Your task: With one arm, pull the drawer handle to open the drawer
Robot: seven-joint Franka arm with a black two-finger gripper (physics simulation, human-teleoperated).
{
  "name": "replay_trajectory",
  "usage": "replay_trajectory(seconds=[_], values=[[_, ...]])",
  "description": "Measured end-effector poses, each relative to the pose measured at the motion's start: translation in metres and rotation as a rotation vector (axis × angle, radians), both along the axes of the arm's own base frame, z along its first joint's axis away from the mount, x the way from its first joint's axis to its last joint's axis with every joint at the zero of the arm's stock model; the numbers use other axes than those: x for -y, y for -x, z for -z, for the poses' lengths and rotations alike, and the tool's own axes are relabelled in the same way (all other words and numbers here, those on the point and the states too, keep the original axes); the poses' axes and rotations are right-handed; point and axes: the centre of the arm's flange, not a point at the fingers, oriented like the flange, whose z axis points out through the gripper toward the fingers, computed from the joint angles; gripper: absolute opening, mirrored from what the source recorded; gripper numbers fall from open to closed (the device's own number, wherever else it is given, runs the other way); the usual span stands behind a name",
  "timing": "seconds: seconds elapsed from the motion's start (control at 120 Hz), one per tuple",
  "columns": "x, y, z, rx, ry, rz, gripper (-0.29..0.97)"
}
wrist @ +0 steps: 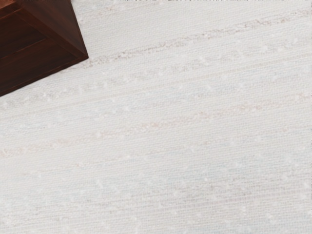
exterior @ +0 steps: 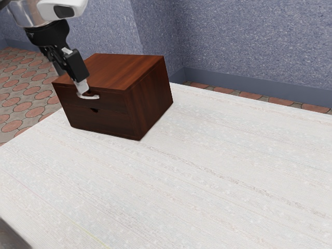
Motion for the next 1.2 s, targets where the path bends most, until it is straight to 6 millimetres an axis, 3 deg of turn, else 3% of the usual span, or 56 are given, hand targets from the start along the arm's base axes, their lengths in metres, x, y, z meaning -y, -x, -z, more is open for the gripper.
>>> replay_trajectory(seconds=[0.167,0.275,0.35,0.475,0.675,0.842,1.2], values=[[-0.018,0.001,0.000,0.009,0.032,-0.010,0.68],[0.011,0.004,-0.014,0.042,0.042,0.056,0.68],[0.020,-0.003,-0.003,0.017,0.048,0.070,0.68],[0.012,-0.017,0.020,-0.036,0.040,0.044,0.68],[0.024,-0.014,0.025,-0.063,0.003,0.053,0.68],[0.038,0.019,0.034,-0.047,-0.034,0.079,0.68],[0.047,0.136,0.031,0.090,-0.106,0.082,0.68]])
